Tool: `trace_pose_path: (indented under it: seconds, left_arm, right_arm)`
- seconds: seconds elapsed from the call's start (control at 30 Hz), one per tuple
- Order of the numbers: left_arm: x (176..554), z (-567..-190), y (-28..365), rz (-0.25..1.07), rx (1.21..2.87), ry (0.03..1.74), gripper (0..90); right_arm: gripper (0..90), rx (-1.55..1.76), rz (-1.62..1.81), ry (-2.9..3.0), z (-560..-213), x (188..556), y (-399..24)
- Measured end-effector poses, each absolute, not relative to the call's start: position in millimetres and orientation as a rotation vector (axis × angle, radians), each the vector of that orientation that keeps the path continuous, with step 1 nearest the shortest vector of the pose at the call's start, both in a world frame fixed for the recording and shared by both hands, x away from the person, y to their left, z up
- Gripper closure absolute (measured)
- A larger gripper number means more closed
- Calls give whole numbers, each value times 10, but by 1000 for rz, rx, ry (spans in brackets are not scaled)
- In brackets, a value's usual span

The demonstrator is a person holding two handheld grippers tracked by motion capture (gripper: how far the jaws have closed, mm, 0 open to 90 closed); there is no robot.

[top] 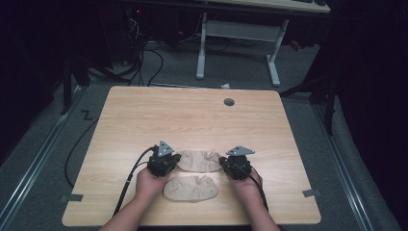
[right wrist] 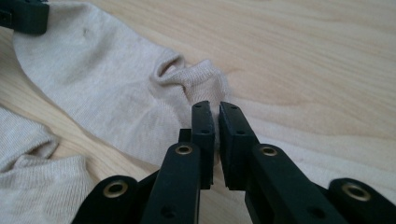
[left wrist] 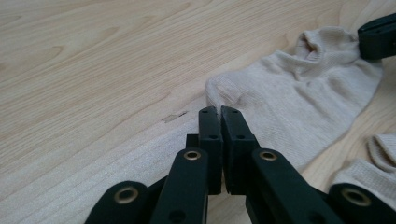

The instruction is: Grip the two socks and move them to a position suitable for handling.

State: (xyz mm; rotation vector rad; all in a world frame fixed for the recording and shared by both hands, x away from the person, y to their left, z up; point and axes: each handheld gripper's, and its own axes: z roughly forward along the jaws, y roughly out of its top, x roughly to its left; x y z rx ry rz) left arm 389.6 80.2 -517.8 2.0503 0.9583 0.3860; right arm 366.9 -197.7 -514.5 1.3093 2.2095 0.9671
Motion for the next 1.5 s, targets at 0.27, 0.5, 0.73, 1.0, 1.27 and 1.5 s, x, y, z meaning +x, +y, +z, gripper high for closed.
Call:
trace_pose_path:
  seconds: [0.27,0.5,0.73,1.0,1.27,1.5]
  left_arm:
    - [3882,-5143,803,401,2044,959,881]
    - [3680,-4943,852,431,2045,924,881]
    - [3583,-4867,945,416,2022,922,881]
    - [3682,-4900,1013,390,1984,955,881]
    - [3519,-4816,1093,406,1997,925,881]
    - [3345,-4791,1127,402,2046,883,881]
  right_arm:
    - [852,1277,1012,2195,-5093,3635,-1972]
    - [853,1266,1070,2175,-5015,3543,-1959]
    - [853,1239,1108,2158,-4933,3462,-1928]
    - [853,1198,1081,2165,-4921,3479,-1825]
    - [853,1136,1105,2148,-4836,3336,-1811]
    - [852,1098,1104,2143,-4774,3190,-1826]
